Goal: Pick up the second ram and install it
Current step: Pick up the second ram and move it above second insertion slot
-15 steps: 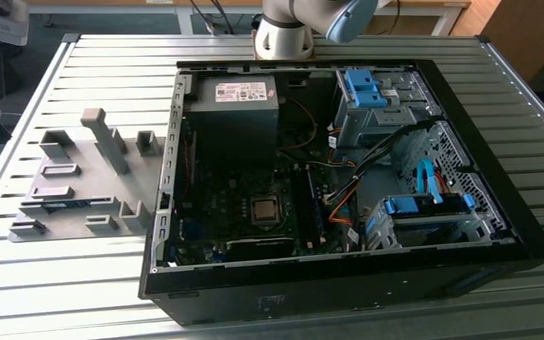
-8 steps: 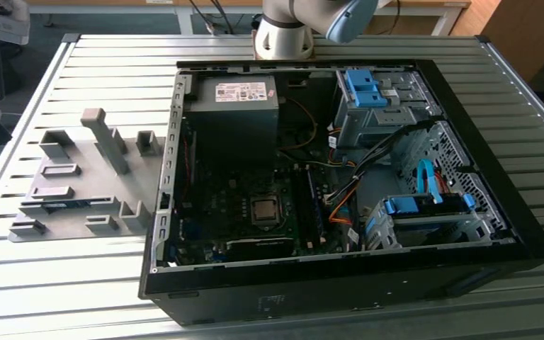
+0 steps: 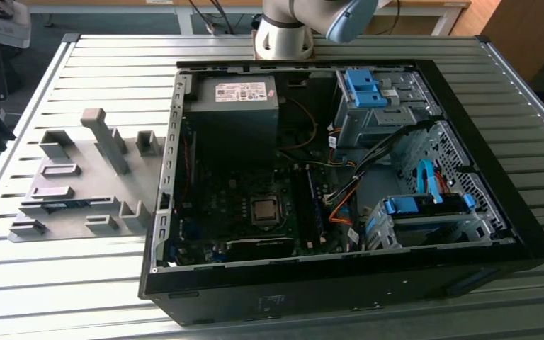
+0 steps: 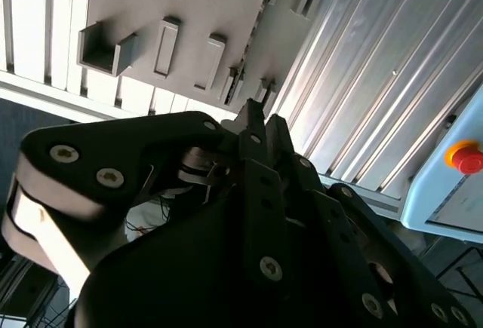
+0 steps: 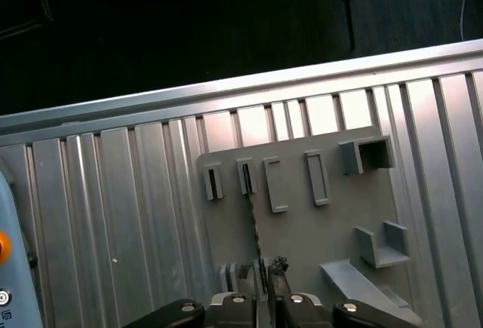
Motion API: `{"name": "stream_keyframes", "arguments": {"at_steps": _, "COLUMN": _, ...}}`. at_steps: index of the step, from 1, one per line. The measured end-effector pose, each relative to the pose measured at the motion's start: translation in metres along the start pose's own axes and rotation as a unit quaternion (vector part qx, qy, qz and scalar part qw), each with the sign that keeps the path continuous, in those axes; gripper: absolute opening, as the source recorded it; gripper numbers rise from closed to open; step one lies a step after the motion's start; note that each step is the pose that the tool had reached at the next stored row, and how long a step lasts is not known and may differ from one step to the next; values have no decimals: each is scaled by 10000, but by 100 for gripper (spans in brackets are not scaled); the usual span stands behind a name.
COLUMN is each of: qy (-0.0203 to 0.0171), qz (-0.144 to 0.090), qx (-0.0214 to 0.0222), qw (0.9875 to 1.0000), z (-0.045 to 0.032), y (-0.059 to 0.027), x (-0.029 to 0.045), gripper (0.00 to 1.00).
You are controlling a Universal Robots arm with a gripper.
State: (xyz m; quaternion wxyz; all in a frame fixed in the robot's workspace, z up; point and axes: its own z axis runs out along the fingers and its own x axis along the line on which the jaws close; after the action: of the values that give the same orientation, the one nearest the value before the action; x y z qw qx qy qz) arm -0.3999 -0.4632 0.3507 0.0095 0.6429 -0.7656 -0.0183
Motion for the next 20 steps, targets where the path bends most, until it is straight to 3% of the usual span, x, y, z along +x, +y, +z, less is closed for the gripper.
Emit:
{"name": "stream_keyframes", "arguments": {"at_steps": 1, "qy": -1, "qz": -26, "qx": 4, "qw": 10000, "z": 12, "y": -1, "x": 5, "gripper": 19}}
{"name": "stream_keyframes", "arguments": {"at_steps": 2, "qy": 0, "qz": -52, "qx": 5, "qw": 10000, "z": 25, "y": -3, "x": 9, "gripper": 25}}
{"name": "stream_keyframes", "arguments": {"at_steps": 9, "qy": 5, "qz": -177, "qx": 10, "qw": 9998, "z": 141, "y": -8, "x": 17, "gripper": 25}}
{"name": "stream_keyframes", "arguments": {"at_steps": 12, "qy": 0, "qz": -180, "qx": 39, "qw": 9998, "z": 167, "y": -10, "x": 19, "gripper": 26}}
{"name": "stream_keyframes", "arguments": {"at_steps": 13, "qy": -1, "qz": -182, "qx": 42, "qw": 9998, "z": 177, "y": -10, "x": 19, "gripper": 33}}
{"name": "stream_keyframes", "arguments": {"at_steps": 20, "qy": -3, "qz": -186, "qx": 60, "qw": 9998, "z": 192, "y": -10, "x": 21, "gripper": 33}}
